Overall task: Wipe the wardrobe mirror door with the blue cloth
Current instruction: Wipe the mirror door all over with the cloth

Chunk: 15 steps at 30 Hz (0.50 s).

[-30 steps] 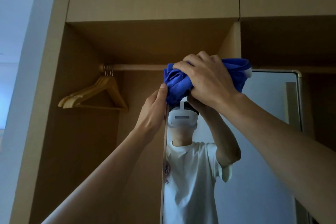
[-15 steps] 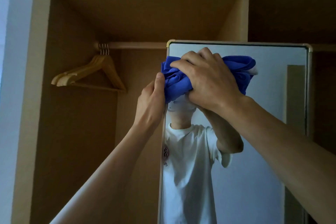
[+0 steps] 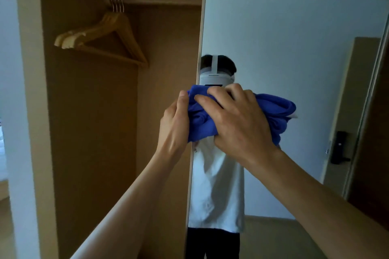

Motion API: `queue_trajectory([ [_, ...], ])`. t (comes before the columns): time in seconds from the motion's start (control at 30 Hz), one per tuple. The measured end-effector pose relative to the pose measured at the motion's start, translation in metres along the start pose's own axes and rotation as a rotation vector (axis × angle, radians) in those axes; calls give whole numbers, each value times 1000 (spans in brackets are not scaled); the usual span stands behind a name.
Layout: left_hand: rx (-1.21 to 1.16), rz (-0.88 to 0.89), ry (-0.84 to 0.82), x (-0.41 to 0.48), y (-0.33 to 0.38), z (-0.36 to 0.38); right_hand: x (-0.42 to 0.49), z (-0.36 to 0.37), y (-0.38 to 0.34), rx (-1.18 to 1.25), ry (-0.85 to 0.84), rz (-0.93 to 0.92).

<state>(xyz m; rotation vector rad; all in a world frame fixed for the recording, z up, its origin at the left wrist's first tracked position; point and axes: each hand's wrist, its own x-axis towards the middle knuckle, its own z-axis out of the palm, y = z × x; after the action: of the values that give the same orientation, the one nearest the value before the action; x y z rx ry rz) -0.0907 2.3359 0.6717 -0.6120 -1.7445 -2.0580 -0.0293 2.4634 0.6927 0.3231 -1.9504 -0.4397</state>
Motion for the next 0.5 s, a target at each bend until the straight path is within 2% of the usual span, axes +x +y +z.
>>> queue_trajectory([
  [0.5,14,-143,-47,-38,-59,-19,-71,28,-43,22,-144,35],
])
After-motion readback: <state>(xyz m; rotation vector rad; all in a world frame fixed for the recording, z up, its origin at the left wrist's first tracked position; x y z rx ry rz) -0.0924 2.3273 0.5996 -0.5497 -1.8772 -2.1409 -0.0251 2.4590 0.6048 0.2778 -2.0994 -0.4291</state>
